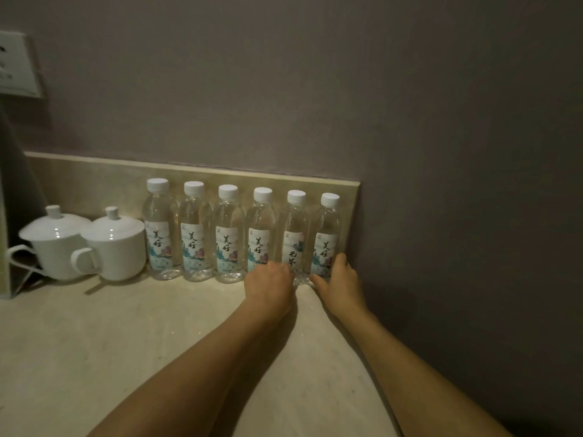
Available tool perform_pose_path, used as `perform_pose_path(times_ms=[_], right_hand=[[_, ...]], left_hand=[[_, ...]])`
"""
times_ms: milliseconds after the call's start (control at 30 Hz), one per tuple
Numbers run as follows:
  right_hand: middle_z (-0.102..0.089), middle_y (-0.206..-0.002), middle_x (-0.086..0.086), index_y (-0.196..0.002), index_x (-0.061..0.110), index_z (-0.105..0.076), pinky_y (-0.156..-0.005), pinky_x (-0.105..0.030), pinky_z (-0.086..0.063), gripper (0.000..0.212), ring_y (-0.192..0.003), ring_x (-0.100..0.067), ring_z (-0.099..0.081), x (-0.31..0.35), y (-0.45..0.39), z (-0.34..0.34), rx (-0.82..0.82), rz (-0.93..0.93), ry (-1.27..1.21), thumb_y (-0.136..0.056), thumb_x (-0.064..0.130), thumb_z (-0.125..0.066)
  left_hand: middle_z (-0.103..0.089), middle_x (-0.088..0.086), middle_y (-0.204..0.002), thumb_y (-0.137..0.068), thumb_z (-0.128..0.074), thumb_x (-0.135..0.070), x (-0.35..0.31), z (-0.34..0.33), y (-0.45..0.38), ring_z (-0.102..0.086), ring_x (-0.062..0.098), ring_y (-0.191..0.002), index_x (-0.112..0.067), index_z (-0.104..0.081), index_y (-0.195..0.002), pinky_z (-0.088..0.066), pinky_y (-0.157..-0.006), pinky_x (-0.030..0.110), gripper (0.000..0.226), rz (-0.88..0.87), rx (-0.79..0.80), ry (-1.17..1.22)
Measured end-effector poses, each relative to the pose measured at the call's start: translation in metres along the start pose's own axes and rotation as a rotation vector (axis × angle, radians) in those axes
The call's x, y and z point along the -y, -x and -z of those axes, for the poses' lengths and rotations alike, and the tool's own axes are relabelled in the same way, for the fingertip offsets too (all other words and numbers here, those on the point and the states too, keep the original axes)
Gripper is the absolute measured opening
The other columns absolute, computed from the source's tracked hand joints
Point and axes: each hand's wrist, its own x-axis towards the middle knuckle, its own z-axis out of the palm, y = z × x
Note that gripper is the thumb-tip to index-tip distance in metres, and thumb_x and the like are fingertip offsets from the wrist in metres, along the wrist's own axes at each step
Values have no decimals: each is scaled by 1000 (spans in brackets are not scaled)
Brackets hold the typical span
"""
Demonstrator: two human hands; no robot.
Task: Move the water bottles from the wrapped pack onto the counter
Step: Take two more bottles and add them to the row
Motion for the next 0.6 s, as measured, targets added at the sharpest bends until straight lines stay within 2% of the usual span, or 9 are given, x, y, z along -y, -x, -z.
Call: perform_pose_path(times_ms=[467, 600], right_hand=[[-56, -129, -17, -117, 7, -43, -93, -45, -51, 43, -116, -36, -56, 4, 0, -1, 26, -45, 32, -89, 32, -65], [-54, -133, -16, -126, 4, -45, -96, -44, -50, 52, -119, -33, -56, 10, 2, 7, 82, -100, -13, -87, 31, -67]], left_hand=[[-70, 4, -93, -96, -54, -29, 3, 2, 1, -68, 22, -87, -17, -69, -103, -58, -77, 36, 20, -6, 36, 53], [-68, 5, -92, -95, -51, -40, 7, 7, 7, -66, 22, -86, -18, -69, -100, -55, -73, 33, 29, 12, 20, 118]])
